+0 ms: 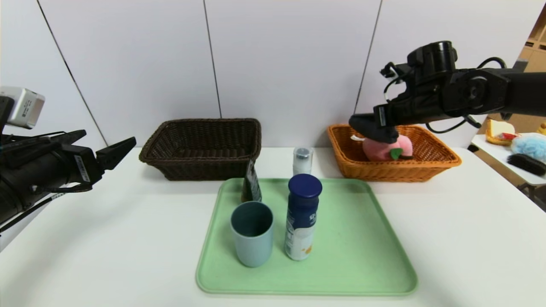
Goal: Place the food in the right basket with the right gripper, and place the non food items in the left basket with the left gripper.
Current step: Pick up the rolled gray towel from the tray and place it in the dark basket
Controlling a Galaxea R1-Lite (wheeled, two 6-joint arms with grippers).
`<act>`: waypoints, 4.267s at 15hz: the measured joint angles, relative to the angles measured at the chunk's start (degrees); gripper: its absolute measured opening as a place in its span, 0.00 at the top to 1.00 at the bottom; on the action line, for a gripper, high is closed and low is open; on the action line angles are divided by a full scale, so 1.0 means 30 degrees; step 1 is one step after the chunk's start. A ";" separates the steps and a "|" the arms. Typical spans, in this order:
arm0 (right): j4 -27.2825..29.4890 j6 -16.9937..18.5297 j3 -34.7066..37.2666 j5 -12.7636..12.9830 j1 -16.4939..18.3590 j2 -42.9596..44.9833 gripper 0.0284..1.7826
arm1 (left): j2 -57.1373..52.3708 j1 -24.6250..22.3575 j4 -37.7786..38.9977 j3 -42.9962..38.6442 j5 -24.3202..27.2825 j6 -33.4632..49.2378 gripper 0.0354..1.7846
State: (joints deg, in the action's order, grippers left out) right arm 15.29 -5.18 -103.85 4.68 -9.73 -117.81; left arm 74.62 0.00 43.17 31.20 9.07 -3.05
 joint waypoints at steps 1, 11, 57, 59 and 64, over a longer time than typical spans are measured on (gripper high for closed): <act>0.0004 -0.0008 -0.0289 -0.0045 0.0187 0.0146 0.98 | -0.0020 0.0000 0.0000 -0.0008 -0.0004 0.0000 0.06; -0.3194 -0.0276 -0.2637 -0.1304 -0.2922 0.0203 0.98 | -0.0033 0.0000 0.0008 0.0020 0.0000 0.0073 0.06; -1.2369 -0.3222 -0.2528 -0.0223 -1.0447 -0.5088 0.10 | -0.0142 -0.0374 0.0431 -0.0618 0.0008 0.0386 0.06; -1.2447 -0.3222 -0.2519 -0.0195 -1.0407 -0.4949 0.09 | -0.0167 -0.0374 0.0431 -0.0618 0.0024 0.0382 0.06; -1.2223 -0.3442 -0.2381 0.0175 -0.8578 -0.3251 0.06 | -0.0175 -0.0374 0.0431 -0.0597 0.0008 0.0382 0.06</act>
State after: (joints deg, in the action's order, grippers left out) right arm -21.38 -15.51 -111.00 5.21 -35.46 -127.56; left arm 74.09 -1.12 44.46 29.40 9.09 -1.90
